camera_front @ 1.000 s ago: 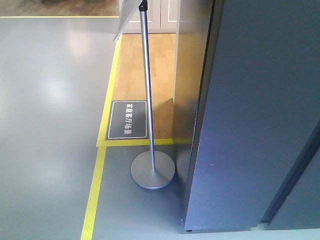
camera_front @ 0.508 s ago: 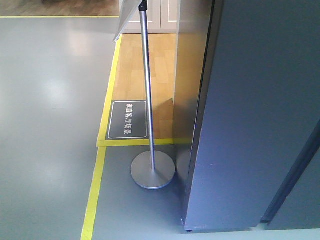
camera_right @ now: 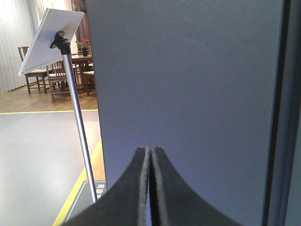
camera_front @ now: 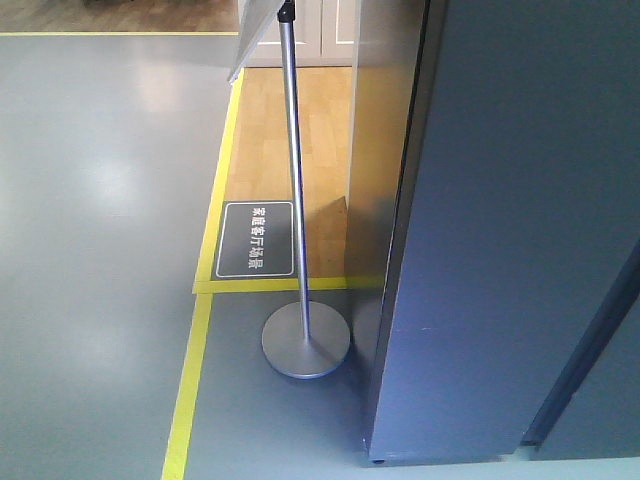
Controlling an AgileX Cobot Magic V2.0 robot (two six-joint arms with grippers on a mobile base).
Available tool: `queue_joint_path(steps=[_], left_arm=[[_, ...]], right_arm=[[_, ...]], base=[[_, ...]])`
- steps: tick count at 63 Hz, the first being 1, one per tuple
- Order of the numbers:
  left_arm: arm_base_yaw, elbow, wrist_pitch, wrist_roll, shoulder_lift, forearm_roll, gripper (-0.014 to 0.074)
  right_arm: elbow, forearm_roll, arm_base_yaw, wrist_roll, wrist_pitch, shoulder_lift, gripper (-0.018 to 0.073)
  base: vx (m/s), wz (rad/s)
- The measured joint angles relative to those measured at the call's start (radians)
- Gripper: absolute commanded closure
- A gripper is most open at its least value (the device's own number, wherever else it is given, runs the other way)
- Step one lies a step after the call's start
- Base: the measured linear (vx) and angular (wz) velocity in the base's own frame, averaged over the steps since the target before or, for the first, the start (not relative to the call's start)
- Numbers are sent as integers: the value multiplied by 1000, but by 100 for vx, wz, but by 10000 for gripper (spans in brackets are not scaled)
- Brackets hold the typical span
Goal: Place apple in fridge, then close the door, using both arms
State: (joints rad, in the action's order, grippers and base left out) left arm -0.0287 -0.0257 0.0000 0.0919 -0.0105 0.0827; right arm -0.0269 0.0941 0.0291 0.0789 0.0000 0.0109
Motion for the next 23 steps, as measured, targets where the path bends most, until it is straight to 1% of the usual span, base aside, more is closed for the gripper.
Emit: queue_joint_path(steps=[23], left_arm=[[0,0,0,0,0,0,603]], right_arm=[[0,0,0,0,0,0,563]], base=[[0,0]])
